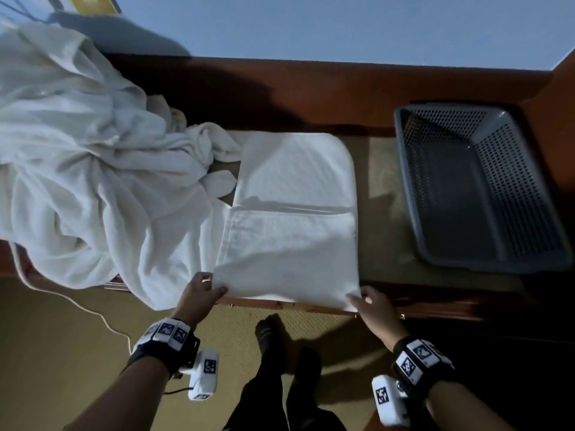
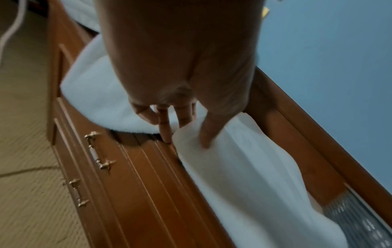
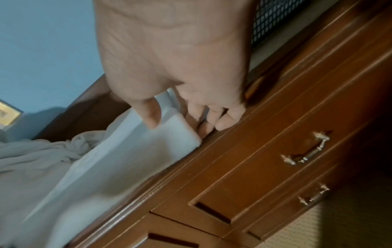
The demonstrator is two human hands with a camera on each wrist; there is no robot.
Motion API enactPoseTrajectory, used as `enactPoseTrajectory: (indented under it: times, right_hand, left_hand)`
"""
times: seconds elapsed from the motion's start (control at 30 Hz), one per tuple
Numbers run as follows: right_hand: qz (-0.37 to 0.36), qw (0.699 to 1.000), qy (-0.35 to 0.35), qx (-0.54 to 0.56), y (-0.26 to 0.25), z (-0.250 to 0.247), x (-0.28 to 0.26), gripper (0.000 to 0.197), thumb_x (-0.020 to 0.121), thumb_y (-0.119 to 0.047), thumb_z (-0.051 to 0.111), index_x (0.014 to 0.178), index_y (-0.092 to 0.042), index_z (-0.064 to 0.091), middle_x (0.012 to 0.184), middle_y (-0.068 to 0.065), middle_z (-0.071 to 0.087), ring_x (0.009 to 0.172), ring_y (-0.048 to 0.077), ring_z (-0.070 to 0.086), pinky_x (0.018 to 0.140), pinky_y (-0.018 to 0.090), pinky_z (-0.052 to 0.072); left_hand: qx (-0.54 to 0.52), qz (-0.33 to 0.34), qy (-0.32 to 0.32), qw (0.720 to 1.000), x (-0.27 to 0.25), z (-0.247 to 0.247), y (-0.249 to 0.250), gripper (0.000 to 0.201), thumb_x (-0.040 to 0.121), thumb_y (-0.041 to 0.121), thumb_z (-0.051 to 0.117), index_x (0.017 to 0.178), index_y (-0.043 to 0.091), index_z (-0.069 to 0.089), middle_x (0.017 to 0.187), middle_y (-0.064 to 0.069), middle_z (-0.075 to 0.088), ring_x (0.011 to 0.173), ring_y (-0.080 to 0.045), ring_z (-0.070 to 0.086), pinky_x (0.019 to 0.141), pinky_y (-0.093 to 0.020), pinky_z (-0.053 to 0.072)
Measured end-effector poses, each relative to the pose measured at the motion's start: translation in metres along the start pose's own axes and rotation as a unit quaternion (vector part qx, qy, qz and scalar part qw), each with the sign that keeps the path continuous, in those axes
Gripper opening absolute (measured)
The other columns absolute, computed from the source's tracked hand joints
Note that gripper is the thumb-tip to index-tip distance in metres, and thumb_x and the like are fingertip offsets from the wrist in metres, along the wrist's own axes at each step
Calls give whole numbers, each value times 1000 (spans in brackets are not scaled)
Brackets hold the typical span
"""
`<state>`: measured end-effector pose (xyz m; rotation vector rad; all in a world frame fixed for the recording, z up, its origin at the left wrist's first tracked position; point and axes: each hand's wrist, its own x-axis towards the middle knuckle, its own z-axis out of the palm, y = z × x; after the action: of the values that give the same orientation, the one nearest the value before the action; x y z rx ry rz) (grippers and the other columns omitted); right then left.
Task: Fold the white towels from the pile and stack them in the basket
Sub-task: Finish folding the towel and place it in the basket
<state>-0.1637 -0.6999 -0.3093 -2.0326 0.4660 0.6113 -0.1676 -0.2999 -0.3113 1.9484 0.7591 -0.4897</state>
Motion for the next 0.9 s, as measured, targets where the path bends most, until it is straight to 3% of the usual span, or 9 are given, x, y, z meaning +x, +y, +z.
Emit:
enactPoseTrajectory:
  times: [0.1,0.17,0.23,0.37,0.47,0.57,0.63,0.73,0.9]
  right_hand:
    - [-36,998,43,-3,-8,-8,1,31,97,-30,68,76,-9,60,65,-2,58,65,17,57,66,36,41]
    - [-60,997,49,-1,-10,-10,-6,37,99,-26,65,73,-4,51,62,-1,45,59,14,46,61,37,35]
    - [-56,997,49,-9,-4,-9,-12,37,99,-24,63,73,-3,48,63,0,43,60,14,43,61,38,33]
    - [-9,998,29,-46,3,-4,-2,35,95,-27,69,67,-12,55,62,-2,55,64,18,55,67,39,41]
    - [9,998,14,-69,-14,-8,16,34,95,-40,68,81,-9,68,74,7,69,79,29,67,77,41,51]
    - [-6,996,23,-80,-40,-16,39,46,102,-44,60,106,1,68,101,16,71,103,35,65,89,40,46]
    - [2,997,17,-81,-61,-21,58,48,103,-45,58,119,0,64,113,15,68,111,35,63,95,41,46]
    - [-10,994,34,-98,-83,-24,92,38,100,-40,62,117,-5,63,115,13,69,112,33,64,88,35,46]
    - [-20,992,53,-110,-97,-22,128,40,105,-40,54,122,-5,64,124,17,68,120,35,61,93,36,43]
  left_hand:
    - [-38,6,12,999,-7,-3,13,39,87,29,83,112,9,61,99,-8,77,88,-23,73,82,-41,55]
    - [-47,36,26,998,-12,-7,18,24,90,26,79,102,7,71,81,1,78,71,-9,70,73,-33,50]
    - [-33,48,42,997,-15,-8,21,17,90,27,80,93,11,75,71,6,76,61,-3,67,67,-29,47]
    - [42,11,20,999,-8,-2,5,22,83,36,86,91,17,76,82,1,79,83,-26,74,74,-40,56]
    - [69,-1,4,998,2,1,15,27,88,41,80,90,15,77,89,-5,77,88,-29,72,84,-45,57]
    - [83,23,20,996,22,-3,42,36,92,51,73,101,16,78,95,0,76,89,-20,70,81,-38,57]
    - [86,39,26,995,40,-5,63,43,88,55,74,109,17,76,99,0,76,91,-19,71,84,-38,58]
    - [50,47,23,997,71,0,86,47,80,49,79,117,20,69,99,-2,77,90,-23,74,86,-47,62]
    - [92,51,63,992,98,9,99,28,91,44,72,102,20,64,94,-5,72,92,-29,67,75,-36,51]
